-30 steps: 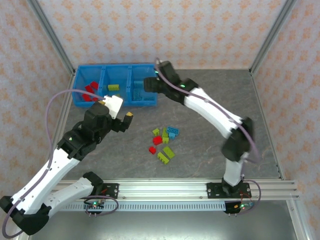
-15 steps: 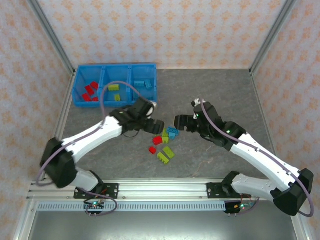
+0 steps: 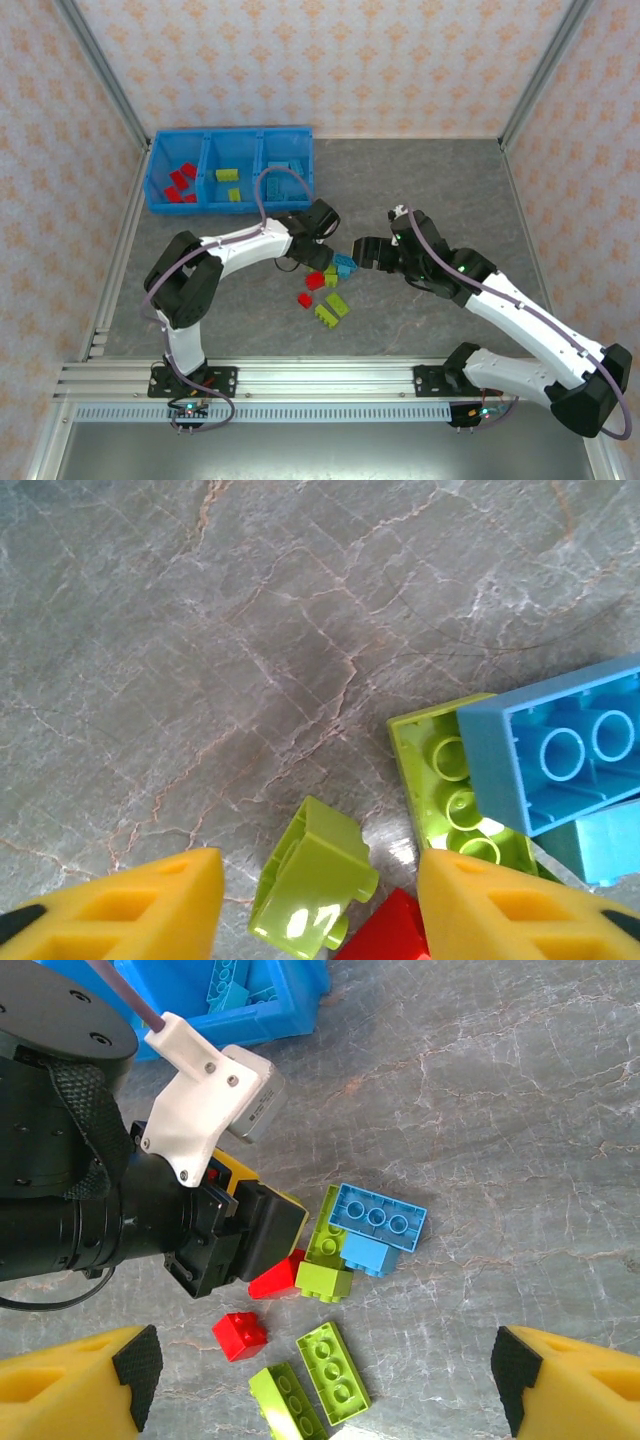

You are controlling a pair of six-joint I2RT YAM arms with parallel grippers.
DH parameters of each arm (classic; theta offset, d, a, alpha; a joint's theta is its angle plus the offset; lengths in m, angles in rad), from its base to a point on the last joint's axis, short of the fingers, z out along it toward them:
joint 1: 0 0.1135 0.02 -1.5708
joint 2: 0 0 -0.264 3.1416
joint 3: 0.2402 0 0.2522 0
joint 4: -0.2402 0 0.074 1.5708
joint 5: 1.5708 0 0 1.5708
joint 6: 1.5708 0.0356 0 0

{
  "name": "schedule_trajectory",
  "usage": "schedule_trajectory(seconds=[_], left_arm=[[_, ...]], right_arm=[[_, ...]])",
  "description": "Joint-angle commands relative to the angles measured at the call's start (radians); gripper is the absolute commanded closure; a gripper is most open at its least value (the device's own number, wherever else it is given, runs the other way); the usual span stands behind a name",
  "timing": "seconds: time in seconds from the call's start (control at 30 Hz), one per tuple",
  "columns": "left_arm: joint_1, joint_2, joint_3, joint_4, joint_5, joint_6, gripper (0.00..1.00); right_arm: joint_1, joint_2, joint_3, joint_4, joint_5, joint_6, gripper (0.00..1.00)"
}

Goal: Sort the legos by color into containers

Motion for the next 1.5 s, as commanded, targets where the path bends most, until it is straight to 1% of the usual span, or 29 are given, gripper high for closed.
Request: schedule_trajectory(seconds=[0.0, 0.17, 0.23, 0.33, 0.47, 0.57, 0.63, 0.73, 0.8, 0.87, 0.93, 1.07, 1.13, 1.23, 1.33, 1.4, 1.43, 1.47], left_arm=[[0.003, 0.010, 0.000, -0.020, -0.044, 0.012, 0.48], [0.015, 0.019, -0.037, 0.001, -0.036, 0.006, 0.50], [0.021, 0.027, -0.045, 0.013, -0.033, 0.005, 0.56], [0.030, 0.045, -0.047, 0.019, -0.035, 0.007, 0.60], [0.047, 0.053, -0.061, 0.045, -0.011, 0.001, 0.69], [0.051, 0.048, -0.067, 0.046, -0.012, -0.006, 0.78], [0.058, 0.021, -0.078, 0.052, -0.018, -0.015, 0.84], [0.086, -0.073, -0.108, 0.074, -0.015, -0.031, 0.85], [0.127, -0.154, -0.119, 0.080, -0.022, -0.041, 0.85], [0.179, -0.233, -0.116, 0.085, -0.042, -0.042, 0.85], [0.255, -0.287, -0.089, 0.086, -0.054, -0.042, 0.85], [0.404, -0.297, 0.007, 0.095, -0.076, -0.038, 0.84], [0.479, -0.256, 0.083, 0.095, -0.073, -0.048, 0.84], [0.563, -0.161, 0.197, 0.095, -0.069, -0.067, 0.85], [0.616, -0.031, 0.343, 0.064, -0.033, -0.075, 0.85], [0.634, 0.050, 0.449, 0.025, -0.012, -0.075, 0.84], [0.643, 0.108, 0.502, 0.003, -0.007, -0.075, 0.82], [0.648, 0.140, 0.540, -0.014, 0.000, -0.076, 0.79]], right_arm=[[0.005, -0.016, 0.000, -0.026, 0.020, 0.016, 0.12], [0.005, -0.010, -0.003, -0.012, 0.015, 0.022, 0.12], [0.004, -0.008, -0.001, -0.013, 0.014, 0.025, 0.13], [0.004, -0.010, 0.006, -0.023, 0.010, 0.031, 0.12], [0.006, -0.013, 0.009, -0.035, 0.004, 0.040, 0.12], [0.006, -0.017, 0.009, -0.039, 0.006, 0.046, 0.13], [0.006, -0.019, 0.010, -0.034, -0.001, 0.050, 0.13], [0.008, -0.020, 0.003, -0.010, -0.044, 0.045, 0.13], [0.012, -0.022, 0.002, 0.012, -0.078, 0.045, 0.12], [0.015, -0.023, 0.002, 0.028, -0.088, 0.047, 0.13], [0.017, -0.021, 0.005, 0.036, -0.076, 0.048, 0.13], [0.017, -0.021, 0.001, 0.038, -0.057, 0.055, 0.12], [0.017, -0.021, -0.004, 0.042, -0.057, 0.063, 0.13], [0.018, -0.025, -0.007, 0.035, -0.054, 0.069, 0.13], [0.018, -0.037, -0.009, 0.025, -0.049, 0.074, 0.12], [0.018, -0.050, -0.010, 0.013, -0.039, 0.077, 0.12], [0.018, -0.056, -0.010, 0.005, -0.034, 0.078, 0.12], [0.018, -0.061, -0.010, -0.003, -0.031, 0.080, 0.13]])
